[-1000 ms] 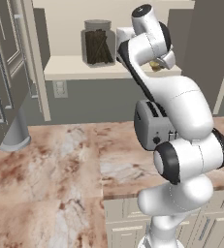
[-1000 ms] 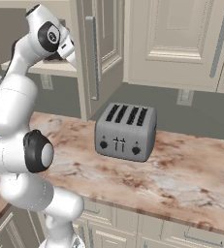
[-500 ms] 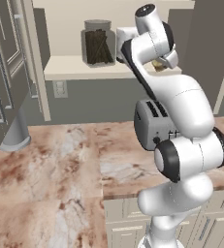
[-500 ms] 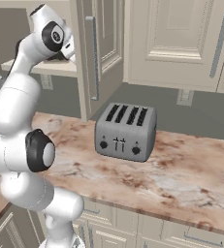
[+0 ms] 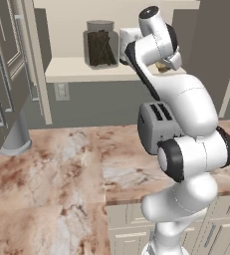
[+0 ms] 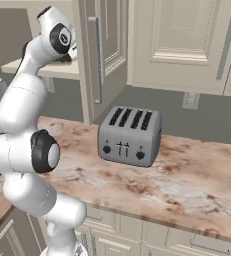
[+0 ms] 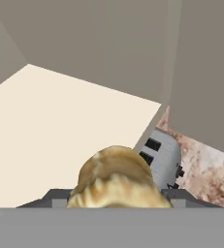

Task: Pick the jar and candle from the dining table and place them in the open cabinet. Close the cabinet after placing the objects.

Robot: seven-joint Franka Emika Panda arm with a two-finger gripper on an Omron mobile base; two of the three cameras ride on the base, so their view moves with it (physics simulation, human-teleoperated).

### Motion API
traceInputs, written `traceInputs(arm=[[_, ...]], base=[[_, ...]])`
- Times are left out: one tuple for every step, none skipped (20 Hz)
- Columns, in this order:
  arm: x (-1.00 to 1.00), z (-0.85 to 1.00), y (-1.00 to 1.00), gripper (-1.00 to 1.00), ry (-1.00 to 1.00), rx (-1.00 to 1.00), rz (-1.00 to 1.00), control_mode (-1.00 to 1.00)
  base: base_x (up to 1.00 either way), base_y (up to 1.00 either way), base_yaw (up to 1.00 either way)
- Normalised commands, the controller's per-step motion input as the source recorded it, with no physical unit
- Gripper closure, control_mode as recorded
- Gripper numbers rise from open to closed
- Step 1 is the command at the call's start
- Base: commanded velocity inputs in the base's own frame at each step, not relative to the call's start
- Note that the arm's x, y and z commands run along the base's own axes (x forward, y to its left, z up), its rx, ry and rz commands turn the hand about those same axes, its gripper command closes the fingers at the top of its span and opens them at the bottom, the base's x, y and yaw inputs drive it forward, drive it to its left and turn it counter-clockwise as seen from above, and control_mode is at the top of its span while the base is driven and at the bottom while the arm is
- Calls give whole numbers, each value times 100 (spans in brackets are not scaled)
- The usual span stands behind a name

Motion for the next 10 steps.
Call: traceInputs(arm=[[29,-3,0,100,2,0,0,-100],[28,-3,0,100,2,0,0,-100],[25,-2,0,100,3,1,0,-100],[25,0,0,100,3,1,0,-100],[26,0,-1,100,4,1,0,-100],[27,0,-1,100,5,1,0,-100],[27,0,-2,100,4,1,0,-100],[28,0,-2,100,5,1,0,-100],[28,0,-2,100,5,0,0,-100],[26,0,-2,100,4,0,0,-100]], base=[[0,0,0],[0,0,0],[0,0,0],[0,0,0],[0,0,0],[0,0,0],[0,0,0],[0,0,0],[0,0,0],[0,0,0]])
